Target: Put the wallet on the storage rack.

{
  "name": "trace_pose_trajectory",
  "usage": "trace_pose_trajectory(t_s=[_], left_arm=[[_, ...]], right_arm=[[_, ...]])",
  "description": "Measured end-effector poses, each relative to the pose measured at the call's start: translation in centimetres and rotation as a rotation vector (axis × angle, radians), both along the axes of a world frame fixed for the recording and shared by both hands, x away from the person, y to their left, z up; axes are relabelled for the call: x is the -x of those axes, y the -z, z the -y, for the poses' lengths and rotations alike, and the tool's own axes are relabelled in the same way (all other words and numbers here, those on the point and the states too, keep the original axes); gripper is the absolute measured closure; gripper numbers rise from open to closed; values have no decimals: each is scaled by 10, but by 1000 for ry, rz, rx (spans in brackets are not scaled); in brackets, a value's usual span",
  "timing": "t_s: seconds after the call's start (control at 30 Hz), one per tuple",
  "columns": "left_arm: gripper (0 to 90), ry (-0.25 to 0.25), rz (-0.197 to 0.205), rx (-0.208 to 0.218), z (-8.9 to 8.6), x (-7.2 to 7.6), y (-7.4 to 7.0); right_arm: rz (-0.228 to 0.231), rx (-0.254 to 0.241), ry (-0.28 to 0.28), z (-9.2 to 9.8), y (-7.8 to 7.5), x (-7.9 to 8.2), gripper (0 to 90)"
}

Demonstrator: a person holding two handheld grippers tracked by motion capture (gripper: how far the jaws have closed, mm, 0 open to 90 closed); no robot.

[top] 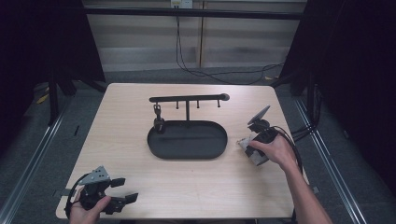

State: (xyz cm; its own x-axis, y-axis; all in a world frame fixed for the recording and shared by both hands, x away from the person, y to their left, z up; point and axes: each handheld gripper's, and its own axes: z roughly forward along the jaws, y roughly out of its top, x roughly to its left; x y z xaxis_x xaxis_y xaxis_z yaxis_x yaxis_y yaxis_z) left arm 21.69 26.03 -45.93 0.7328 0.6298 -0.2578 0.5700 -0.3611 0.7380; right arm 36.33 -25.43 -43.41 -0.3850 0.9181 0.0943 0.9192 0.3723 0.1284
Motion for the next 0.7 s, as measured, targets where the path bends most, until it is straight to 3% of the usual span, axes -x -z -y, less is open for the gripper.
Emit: trace_pose_trajectory(t_s=[0.33, 0.7], left_arm=[[188, -2, -4, 26, -4, -2, -1], [189, -5, -13, 26, -5, -4, 1]], right_arm=[[17, 2, -5, 0, -18, 3, 333], [17, -10, -9, 1, -33, 7, 333]])
